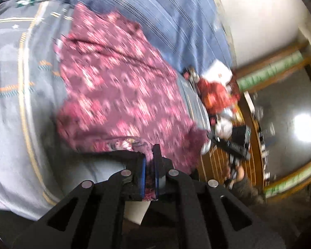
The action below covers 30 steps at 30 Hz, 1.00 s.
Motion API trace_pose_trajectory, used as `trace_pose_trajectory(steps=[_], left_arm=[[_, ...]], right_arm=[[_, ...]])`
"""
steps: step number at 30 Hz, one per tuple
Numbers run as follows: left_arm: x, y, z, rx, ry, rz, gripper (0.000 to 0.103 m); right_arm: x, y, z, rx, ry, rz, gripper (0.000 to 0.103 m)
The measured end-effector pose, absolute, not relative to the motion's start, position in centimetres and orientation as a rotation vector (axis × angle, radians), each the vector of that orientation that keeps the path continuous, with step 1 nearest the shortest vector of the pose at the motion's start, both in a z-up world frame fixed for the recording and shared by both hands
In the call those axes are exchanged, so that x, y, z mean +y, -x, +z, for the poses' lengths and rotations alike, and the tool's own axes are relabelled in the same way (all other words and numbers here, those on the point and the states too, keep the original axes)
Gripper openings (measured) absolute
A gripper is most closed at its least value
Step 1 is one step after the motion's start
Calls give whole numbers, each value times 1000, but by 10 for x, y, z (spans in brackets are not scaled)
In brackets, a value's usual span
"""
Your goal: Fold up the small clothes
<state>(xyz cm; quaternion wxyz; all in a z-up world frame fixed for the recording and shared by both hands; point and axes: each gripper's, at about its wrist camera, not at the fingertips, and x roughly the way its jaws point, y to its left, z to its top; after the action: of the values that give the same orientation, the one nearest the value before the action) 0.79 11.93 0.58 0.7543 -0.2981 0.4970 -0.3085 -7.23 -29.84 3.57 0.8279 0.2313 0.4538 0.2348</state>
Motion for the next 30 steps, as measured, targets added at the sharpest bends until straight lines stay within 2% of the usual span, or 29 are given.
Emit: trace_pose_trajectory(steps=[8, 18, 24, 30], left_arm=[[155, -81, -5, 1055, 763, -484, 4], [177, -186, -4, 978, 810, -366, 4], [185, -259, -31, 1014, 880, -278, 4], [174, -307, -46, 1071, 806, -196, 4]], right_arm=[[-303, 10, 48, 854, -586, 503, 5], [-306, -108, 52, 718, -713, 446, 5], [-308, -181, 32, 733, -781, 332, 5], [-305, -229, 15, 758, -806, 258, 4]])
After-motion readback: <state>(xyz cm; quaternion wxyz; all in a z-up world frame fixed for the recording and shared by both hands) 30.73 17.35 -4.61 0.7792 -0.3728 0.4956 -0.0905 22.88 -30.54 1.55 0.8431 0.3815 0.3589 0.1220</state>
